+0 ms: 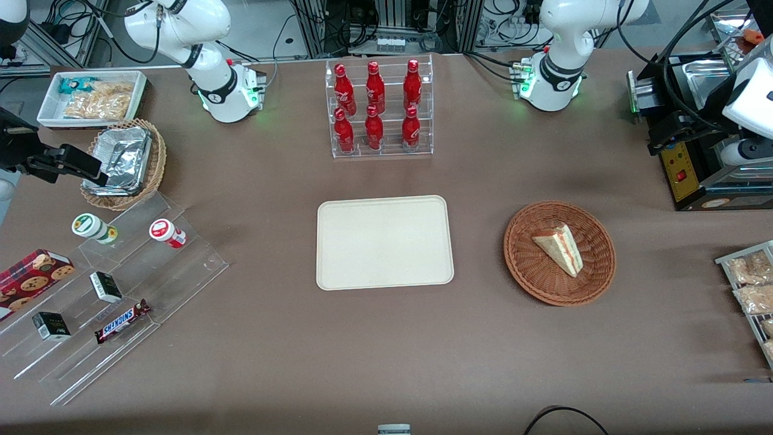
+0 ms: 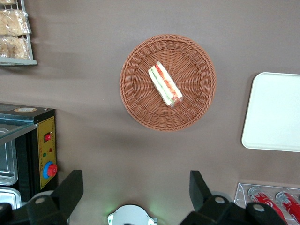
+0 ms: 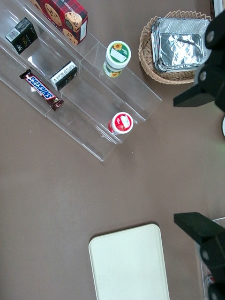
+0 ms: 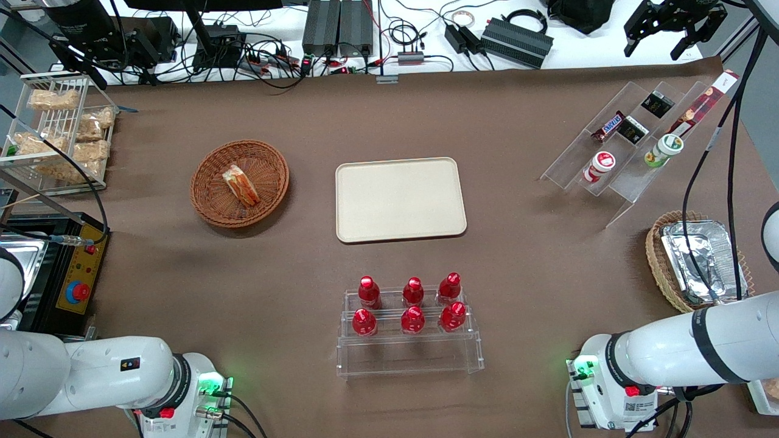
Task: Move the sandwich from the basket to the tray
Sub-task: 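Move the left gripper over the wrapped sandwich in the wicker basket and lower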
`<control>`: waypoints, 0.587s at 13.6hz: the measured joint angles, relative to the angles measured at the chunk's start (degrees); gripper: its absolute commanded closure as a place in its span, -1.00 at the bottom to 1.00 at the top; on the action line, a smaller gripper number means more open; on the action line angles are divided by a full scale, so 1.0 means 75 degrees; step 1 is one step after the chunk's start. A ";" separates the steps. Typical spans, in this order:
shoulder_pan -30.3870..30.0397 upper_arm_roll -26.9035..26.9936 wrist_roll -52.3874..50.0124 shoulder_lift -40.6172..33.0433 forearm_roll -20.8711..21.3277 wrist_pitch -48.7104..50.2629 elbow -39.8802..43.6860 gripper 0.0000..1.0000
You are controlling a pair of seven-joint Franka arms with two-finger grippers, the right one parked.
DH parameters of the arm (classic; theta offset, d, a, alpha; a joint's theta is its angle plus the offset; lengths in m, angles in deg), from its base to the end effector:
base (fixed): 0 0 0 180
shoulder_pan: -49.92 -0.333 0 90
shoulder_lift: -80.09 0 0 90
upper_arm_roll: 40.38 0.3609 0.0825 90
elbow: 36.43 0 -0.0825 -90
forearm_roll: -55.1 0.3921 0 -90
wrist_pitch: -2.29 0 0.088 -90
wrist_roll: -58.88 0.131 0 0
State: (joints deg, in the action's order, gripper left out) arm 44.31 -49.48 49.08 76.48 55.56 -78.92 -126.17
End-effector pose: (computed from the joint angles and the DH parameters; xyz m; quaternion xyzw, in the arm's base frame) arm 0.5209 -0.0338 0.6687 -0.9975 -0.0558 0.0420 0.0139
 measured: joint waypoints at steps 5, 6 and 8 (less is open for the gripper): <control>-0.0002 0.0001 0.0000 0.0433 0.0002 -0.0289 -0.0124 -1.00; -0.0002 0.0001 0.0000 0.0646 0.0002 -0.0415 -0.0173 -1.00; -0.0002 -0.0002 -0.0044 0.1096 0.0003 -0.0683 -0.0293 -1.00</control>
State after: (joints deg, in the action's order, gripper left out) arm 44.29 -49.49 48.75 84.70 55.59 -84.04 -128.37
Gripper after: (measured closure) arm 0.000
